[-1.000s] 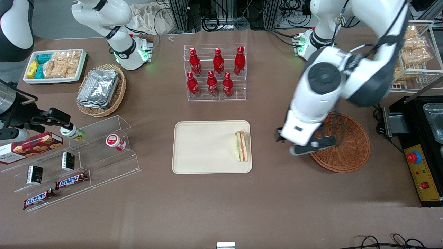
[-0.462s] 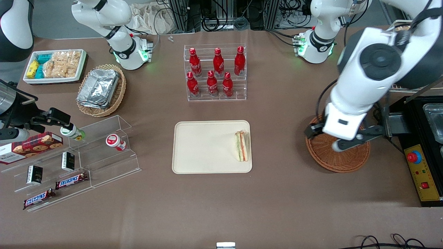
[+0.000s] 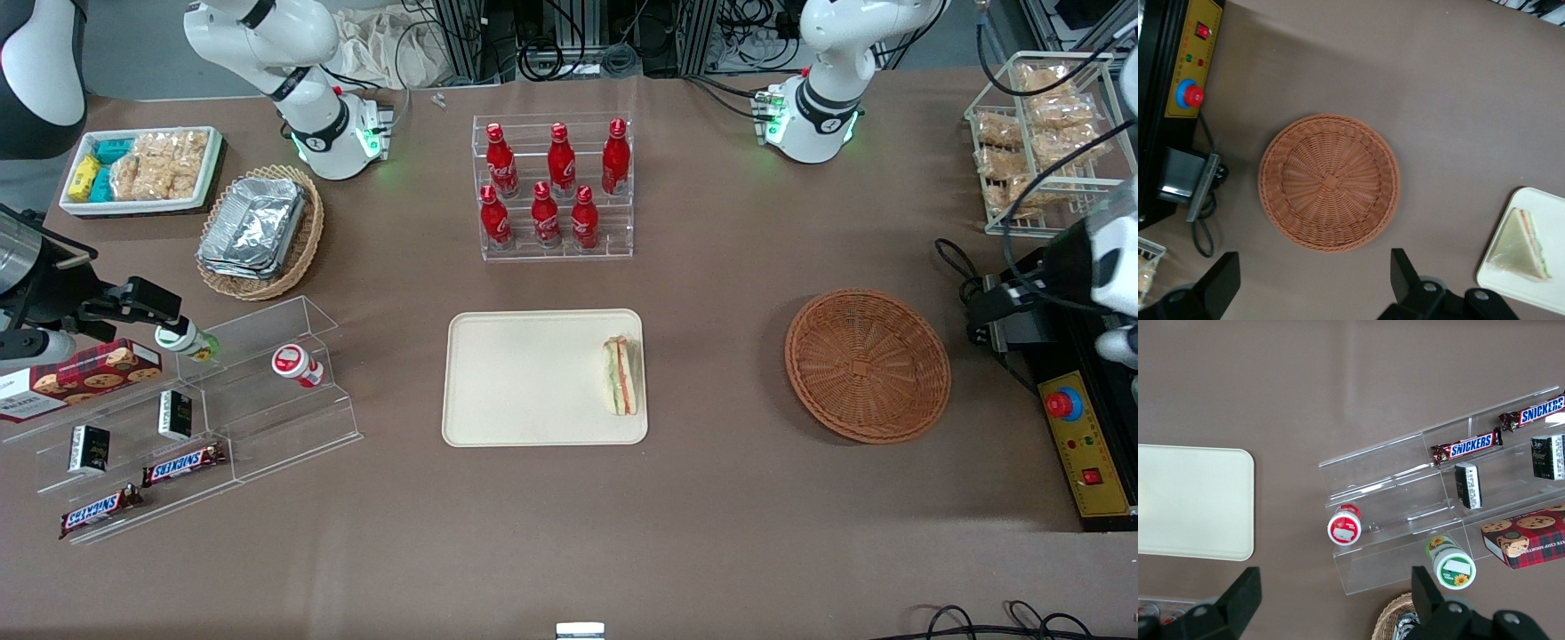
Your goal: Place sandwich from basket to tray
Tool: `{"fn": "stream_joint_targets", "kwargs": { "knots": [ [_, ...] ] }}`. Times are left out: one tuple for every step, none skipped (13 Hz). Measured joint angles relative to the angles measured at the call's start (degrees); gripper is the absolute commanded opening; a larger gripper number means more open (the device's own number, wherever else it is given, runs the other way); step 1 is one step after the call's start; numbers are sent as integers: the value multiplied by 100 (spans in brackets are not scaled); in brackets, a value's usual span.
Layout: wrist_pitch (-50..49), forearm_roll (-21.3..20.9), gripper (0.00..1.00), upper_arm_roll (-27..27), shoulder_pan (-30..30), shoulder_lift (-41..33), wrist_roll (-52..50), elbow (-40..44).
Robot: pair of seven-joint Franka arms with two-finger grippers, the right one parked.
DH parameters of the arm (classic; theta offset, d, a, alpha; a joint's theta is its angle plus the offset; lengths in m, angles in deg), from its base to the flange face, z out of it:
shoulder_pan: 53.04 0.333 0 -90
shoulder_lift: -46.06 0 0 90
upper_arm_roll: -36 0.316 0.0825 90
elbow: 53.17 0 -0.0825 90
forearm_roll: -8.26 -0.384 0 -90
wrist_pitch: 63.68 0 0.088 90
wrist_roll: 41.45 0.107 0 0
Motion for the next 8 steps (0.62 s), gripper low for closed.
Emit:
{"fn": "stream_joint_targets", "kwargs": {
  "knots": [
    [-10,101,100,636,-470,-35,276,-44],
    [-11,164,100,1170,-869,-47,498,-74],
    [-11,202,100,1597,-1176,-48,697,-100],
    [-11,214,100,1901,-1367,-48,935,-127],
    [-11,218,100,2061,-1428,-48,1237,-143],
    [-11,218,100,2136,-1427,-48,1546,-153],
    [-11,218,100,2180,-1426,-46,1772,-160],
    [-7,218,100,2199,-1424,-43,1868,-160]
  ]
}}
